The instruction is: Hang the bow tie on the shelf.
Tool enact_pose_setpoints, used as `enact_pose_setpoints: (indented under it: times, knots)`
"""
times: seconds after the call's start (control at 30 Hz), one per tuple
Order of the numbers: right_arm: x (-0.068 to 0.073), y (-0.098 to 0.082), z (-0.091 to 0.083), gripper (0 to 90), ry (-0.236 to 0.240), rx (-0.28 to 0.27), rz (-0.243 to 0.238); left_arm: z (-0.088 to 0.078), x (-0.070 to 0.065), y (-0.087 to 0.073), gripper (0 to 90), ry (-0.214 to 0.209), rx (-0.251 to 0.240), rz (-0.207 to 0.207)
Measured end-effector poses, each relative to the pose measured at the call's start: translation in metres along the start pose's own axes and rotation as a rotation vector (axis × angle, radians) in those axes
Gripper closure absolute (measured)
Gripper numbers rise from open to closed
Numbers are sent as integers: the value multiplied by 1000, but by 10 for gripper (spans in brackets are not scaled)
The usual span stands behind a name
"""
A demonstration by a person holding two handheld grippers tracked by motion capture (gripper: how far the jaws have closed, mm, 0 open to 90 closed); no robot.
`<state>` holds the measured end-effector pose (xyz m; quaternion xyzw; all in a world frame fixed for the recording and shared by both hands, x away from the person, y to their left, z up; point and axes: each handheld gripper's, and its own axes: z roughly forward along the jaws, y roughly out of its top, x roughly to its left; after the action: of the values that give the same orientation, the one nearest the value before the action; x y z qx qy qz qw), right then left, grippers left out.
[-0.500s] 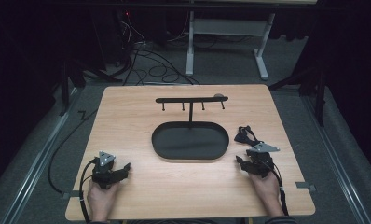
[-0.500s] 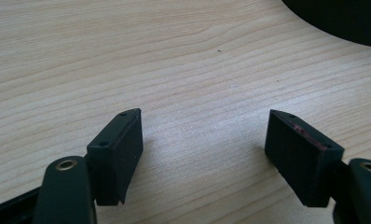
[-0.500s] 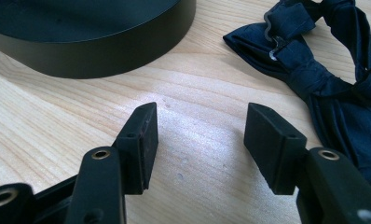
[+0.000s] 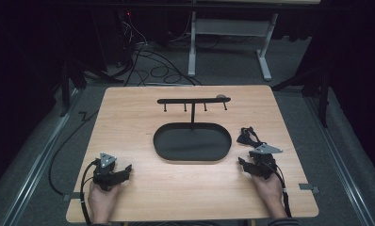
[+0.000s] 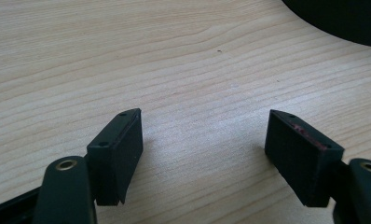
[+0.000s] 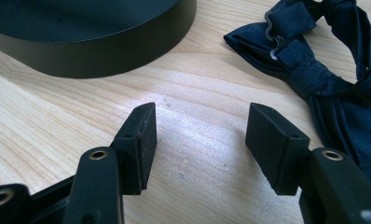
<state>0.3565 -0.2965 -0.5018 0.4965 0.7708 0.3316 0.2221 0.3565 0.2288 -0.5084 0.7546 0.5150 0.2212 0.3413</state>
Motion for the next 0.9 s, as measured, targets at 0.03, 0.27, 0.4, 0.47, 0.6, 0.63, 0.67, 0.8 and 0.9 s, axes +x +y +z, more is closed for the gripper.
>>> enact_pose_setpoints:
  times: [0.03,0.27,0.4,0.47,0.6,0.63,0.67,0.8,0.9]
  knots:
    - [0,0,0,449,0,0,0,0,0,0,281,0,0,0]
    - [0,0,0,445,2,2,5,0,0,0,282,0,0,0]
    - [0,0,0,446,2,1,1,0,0,0,281,0,0,0]
    - [0,0,0,446,2,1,1,0,0,0,282,0,0,0]
    - [0,0,-1,475,-4,0,10,0,0,0,280,0,1,0]
    - [-1,-1,-2,489,-2,-1,16,0,0,0,281,0,0,0]
    - [-2,-1,-2,489,0,-3,18,0,0,0,281,-1,0,0]
    - [-5,1,-11,496,-4,-25,31,0,0,0,280,0,0,-1]
    - [-8,2,-17,507,-9,-31,37,0,0,0,281,0,0,0]
